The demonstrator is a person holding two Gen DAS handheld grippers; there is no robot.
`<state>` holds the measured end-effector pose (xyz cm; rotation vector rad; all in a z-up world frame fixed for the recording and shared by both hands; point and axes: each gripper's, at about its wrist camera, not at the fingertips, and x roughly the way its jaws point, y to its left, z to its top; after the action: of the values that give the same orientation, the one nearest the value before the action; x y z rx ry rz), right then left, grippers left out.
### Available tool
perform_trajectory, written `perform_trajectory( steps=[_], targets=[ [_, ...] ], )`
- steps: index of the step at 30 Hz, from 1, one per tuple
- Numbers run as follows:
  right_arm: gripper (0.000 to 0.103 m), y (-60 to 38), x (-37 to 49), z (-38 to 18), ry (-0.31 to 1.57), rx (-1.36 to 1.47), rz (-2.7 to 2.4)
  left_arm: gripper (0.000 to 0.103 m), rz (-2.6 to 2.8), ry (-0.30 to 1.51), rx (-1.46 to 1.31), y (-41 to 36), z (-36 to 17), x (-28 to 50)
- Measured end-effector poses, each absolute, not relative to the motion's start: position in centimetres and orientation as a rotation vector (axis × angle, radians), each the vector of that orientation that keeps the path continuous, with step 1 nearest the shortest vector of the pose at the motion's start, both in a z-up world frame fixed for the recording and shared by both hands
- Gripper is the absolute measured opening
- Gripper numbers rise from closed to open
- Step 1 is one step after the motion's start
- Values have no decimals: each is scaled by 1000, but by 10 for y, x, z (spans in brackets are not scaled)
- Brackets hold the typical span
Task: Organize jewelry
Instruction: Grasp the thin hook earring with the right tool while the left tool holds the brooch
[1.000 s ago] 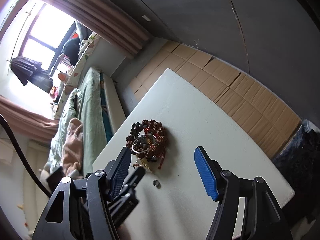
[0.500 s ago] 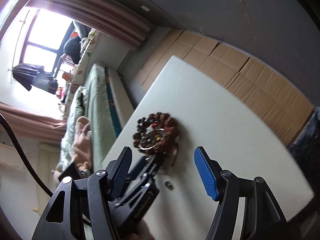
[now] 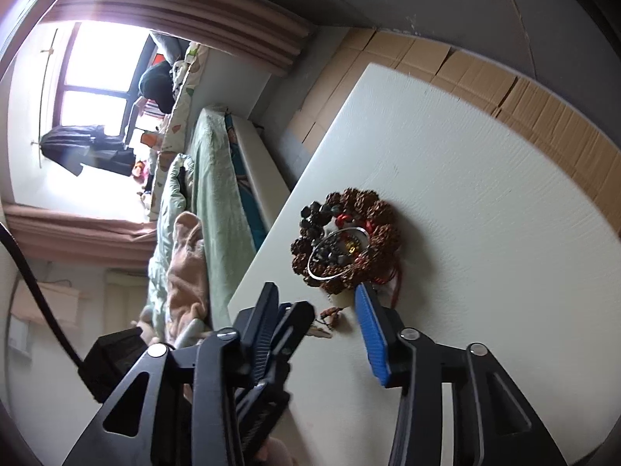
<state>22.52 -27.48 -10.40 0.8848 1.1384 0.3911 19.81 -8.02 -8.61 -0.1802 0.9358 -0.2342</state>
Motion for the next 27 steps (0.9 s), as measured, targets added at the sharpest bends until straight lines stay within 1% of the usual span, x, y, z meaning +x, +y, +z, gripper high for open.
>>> perform_trajectory(
  steps=[8,17,21,23,25,27],
  targets=[
    [42,-259,230,-119,1156,999,454,31,-207,899,-232,-57,-72,194],
    [42,-257,231,-145,1157,1207,440,31,-184,885,-258,-39,-67,194],
    [38,-262,229,-158,1145,1329,421,31,-177,888,-266,-35,-67,196],
    [31,-264,228,-164,1152,1370,402,31,-174,890,-272,-33,-67,195],
    [19,-264,227,-173,1164,1431,395,31,-171,890,-278,-31,-67,196],
    [11,-263,226,-179,1177,1462,384,31,-169,890,-283,-30,-67,196]
  ],
)
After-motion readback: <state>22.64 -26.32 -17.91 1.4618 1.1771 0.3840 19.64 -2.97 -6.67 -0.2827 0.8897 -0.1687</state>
